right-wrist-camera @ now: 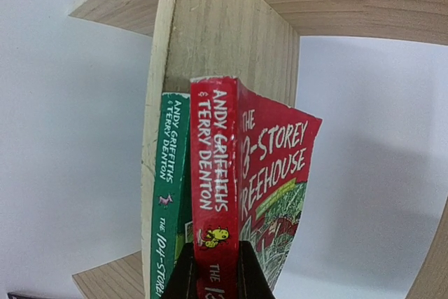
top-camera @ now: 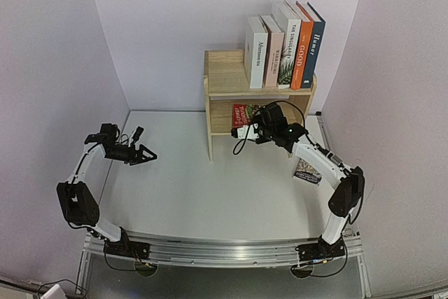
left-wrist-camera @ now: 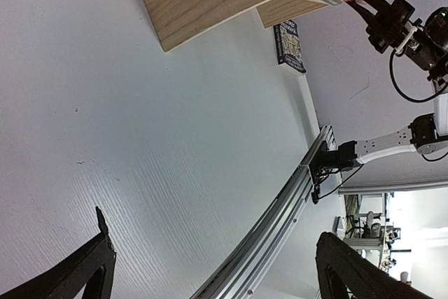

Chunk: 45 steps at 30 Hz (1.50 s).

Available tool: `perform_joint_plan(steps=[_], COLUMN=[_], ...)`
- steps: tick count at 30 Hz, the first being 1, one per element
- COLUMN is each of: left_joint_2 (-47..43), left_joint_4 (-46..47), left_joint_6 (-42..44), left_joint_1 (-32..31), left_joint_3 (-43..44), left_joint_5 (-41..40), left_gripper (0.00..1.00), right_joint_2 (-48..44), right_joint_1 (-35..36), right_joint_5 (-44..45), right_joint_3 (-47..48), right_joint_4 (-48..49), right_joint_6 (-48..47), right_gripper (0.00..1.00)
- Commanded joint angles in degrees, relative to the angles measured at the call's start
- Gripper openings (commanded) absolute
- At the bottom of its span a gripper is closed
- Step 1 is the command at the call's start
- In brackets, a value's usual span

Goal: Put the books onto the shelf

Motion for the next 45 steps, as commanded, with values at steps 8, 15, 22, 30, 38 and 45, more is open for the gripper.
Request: perform_joint_plan(steps=[8,15,22,30,38,45], left_joint_2=[0.6,0.8,0.7,0.7,1.4,1.3], left_joint_4=[-1.1,-1.2,-1.4,-1.6,-1.9,-2.0], left_joint_6=[1.8,2.1,2.2,2.3,2.3,2.6], left_joint_1=[-0.1,-0.1,-0.1,-0.1,-0.1,-0.1], left_joint_3=[2.4,2.1,2.2,2.5,3.0,2.8], left_joint_5=[0.7,1.2,1.5,1.7,1.8,1.8], left_gripper=[1.0,1.0,1.0,1.0,1.0,1.0], right_joint_2=[-0.1,-1.2,-2.6,-2.3,-0.2,2.1], right_joint_1=[-0.2,-0.5,-1.6,-2.6,-3.1,-3.2], right_joint_5=[-2.2,-2.2,-0.8,-0.6,-1.6,-3.0], right_joint_3=[1.6,0.9,-0.2,0.3,2.9,6.1], right_joint_4=[-1.0,-2.7,-3.9,-4.4,-4.4,-4.5], right_joint_6=[0.2,1.2,2.6,3.3,3.1,2.2], right_gripper=[0.43,0.48,0.47,0.41,0.34,0.28])
